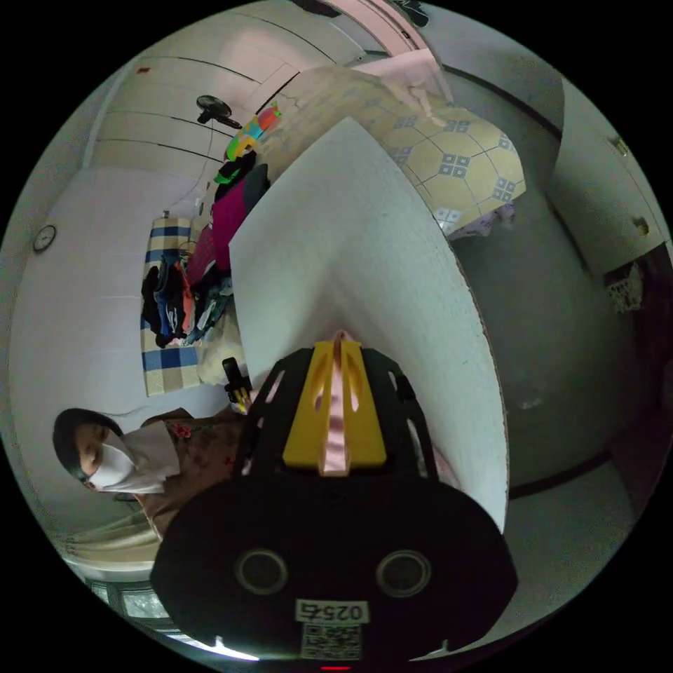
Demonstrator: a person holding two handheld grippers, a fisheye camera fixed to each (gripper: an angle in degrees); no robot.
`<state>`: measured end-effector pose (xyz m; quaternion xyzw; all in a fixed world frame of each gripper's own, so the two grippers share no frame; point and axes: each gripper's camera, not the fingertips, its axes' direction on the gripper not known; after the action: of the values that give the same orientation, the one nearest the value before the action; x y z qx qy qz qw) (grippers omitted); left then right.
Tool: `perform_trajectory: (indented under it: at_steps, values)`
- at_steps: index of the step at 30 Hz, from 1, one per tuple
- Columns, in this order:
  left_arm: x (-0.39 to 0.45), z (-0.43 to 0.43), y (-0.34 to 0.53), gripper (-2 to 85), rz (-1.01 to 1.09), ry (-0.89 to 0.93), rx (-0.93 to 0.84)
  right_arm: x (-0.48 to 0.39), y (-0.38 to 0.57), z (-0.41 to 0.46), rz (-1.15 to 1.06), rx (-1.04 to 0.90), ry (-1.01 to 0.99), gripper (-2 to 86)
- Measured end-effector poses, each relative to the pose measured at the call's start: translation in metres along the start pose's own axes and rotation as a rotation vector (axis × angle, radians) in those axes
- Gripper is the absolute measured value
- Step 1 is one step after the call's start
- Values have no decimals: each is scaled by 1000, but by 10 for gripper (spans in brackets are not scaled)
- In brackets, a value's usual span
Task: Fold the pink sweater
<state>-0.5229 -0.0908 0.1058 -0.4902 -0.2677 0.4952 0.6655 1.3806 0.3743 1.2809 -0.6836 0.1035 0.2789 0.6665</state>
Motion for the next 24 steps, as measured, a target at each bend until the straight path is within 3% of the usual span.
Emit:
perform_trajectory:
  at_steps: [7,10,14,24]
  values:
    - [3,-29,11,-14,-13,116,91,33,-11,-23,75,158,-278,-7]
    - [-4,-30,15,-15,-53,110,96,33,-18,-12,83,74,-135,3]
    - [0,-24,18,-15,-62,102,58,11,-16,-8,-24,4,69,100]
    - [14,-24,30,-15,-61,98,70,4,-12,-5,-41,-144,164,95]
